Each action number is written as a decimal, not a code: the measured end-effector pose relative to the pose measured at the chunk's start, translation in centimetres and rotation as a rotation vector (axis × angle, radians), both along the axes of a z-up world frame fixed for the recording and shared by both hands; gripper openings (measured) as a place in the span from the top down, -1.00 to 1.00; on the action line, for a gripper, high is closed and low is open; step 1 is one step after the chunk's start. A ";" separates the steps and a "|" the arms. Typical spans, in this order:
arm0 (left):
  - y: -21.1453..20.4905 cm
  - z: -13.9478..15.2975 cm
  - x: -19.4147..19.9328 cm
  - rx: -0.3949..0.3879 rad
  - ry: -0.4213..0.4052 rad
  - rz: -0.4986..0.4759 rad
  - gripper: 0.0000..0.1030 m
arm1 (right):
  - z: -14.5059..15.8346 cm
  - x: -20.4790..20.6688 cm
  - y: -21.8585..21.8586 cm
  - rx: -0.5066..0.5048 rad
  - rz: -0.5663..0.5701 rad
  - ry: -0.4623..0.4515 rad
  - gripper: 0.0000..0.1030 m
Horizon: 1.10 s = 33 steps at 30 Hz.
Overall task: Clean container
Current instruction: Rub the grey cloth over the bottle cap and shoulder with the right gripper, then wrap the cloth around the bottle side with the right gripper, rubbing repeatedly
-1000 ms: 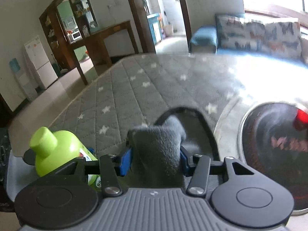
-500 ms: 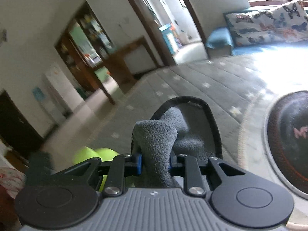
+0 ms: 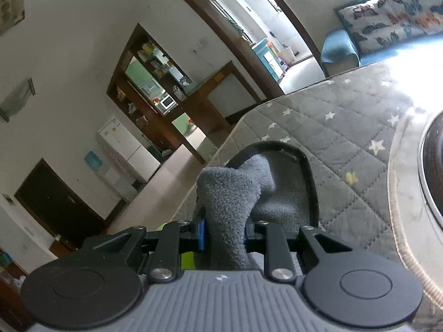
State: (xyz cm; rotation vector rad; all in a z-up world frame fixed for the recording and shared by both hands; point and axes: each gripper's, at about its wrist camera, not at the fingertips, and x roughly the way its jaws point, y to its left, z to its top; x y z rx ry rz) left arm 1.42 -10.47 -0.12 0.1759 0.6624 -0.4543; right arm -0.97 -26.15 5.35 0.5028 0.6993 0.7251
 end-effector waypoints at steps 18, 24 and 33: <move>0.2 0.0 0.2 -0.001 -0.001 0.004 -1.00 | -3.8 0.9 -0.9 -0.062 -0.023 0.139 0.59; 0.3 -0.1 0.3 -0.001 -0.001 0.004 -1.00 | -3.9 -0.9 -0.4 -0.071 -0.027 0.137 0.59; 0.3 -0.1 0.3 -0.001 -0.002 0.006 -1.00 | -1.4 -1.4 -0.4 0.005 -0.035 0.045 0.59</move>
